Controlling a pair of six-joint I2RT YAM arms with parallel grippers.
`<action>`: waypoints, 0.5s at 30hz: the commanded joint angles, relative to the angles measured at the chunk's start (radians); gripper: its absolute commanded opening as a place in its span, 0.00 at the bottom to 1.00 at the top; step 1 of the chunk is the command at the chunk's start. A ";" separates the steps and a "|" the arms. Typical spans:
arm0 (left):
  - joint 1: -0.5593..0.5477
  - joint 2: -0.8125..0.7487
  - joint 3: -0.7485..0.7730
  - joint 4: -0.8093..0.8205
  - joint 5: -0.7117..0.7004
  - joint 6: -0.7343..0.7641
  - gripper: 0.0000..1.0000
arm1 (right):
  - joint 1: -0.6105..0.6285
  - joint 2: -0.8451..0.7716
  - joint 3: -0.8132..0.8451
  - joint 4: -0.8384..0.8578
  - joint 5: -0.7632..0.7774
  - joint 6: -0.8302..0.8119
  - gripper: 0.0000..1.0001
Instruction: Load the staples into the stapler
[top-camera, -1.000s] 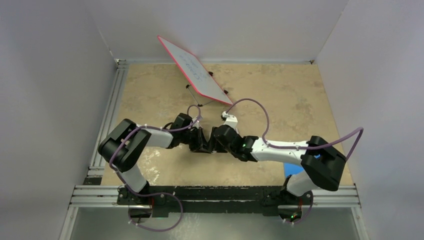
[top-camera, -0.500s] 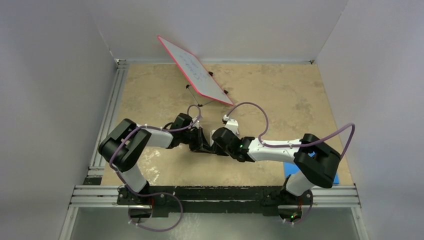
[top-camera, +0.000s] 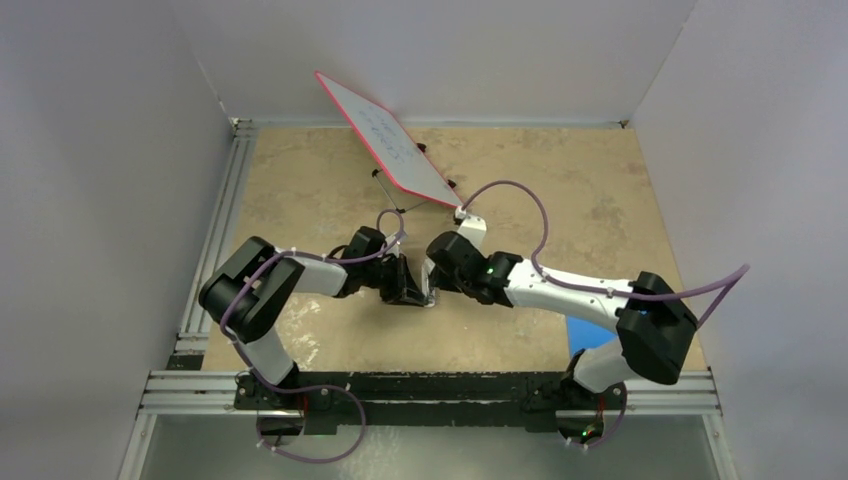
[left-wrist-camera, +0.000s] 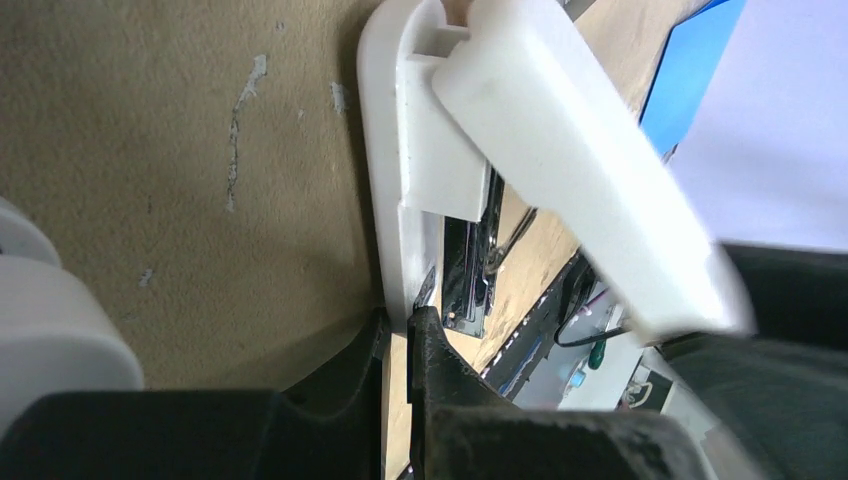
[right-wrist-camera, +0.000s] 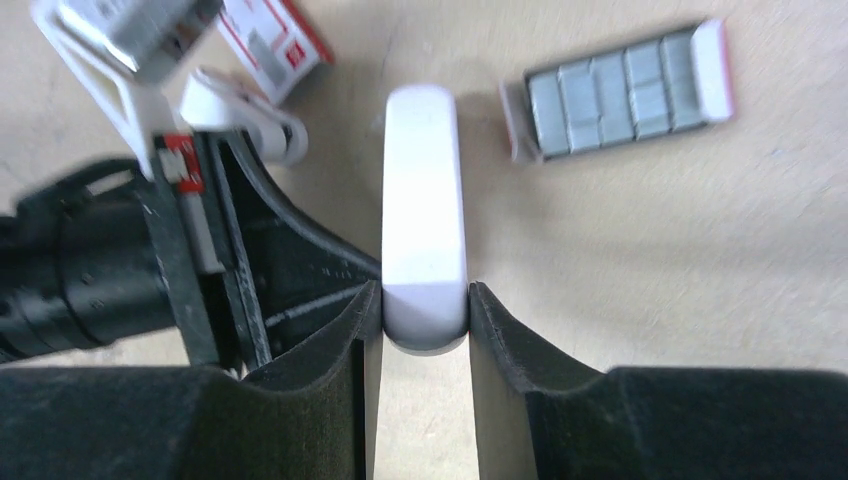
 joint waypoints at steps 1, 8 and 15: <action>-0.011 0.066 -0.023 -0.118 -0.104 0.071 0.00 | -0.072 -0.030 0.094 0.008 0.145 -0.060 0.24; -0.012 0.065 -0.018 -0.126 -0.105 0.076 0.00 | -0.128 0.037 0.138 0.115 0.172 -0.146 0.27; -0.013 0.061 -0.017 -0.137 -0.120 0.080 0.00 | -0.133 0.123 0.156 0.204 0.161 -0.167 0.29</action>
